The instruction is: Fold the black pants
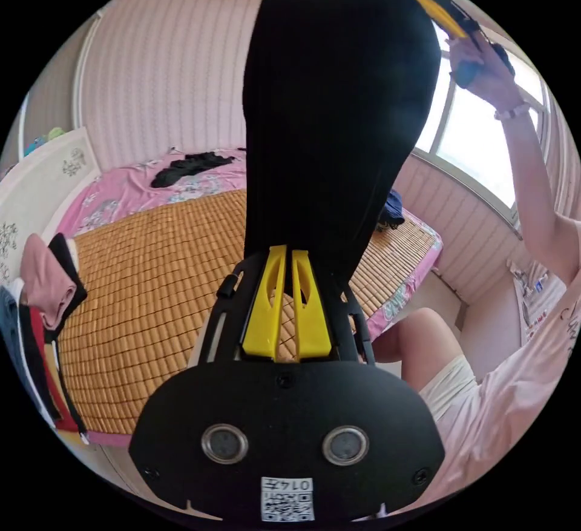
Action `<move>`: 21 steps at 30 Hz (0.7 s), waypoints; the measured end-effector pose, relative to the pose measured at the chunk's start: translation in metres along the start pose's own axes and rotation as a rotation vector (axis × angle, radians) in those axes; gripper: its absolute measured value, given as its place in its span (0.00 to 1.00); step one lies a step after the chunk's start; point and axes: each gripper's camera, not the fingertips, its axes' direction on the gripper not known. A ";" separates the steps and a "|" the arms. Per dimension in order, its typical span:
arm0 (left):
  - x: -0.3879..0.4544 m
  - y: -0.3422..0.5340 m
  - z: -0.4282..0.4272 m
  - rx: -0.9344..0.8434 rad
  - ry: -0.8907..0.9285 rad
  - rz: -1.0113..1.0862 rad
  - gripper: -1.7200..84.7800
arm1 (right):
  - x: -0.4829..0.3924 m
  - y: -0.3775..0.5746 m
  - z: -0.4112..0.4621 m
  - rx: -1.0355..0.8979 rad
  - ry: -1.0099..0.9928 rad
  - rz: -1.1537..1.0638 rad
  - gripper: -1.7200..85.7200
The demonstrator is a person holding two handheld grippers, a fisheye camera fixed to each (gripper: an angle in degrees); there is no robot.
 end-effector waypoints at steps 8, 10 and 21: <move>-0.154 0.108 -0.164 0.057 -0.170 -0.235 0.01 | 0.079 0.232 0.029 -0.339 0.401 0.375 0.04; -0.179 0.132 -0.162 0.013 -0.149 -0.281 0.01 | 0.104 0.335 0.031 -0.615 0.572 0.512 0.04; -0.266 0.196 -0.147 -0.080 -0.060 -0.441 0.01 | -0.014 0.442 0.181 -0.968 0.232 -0.074 0.11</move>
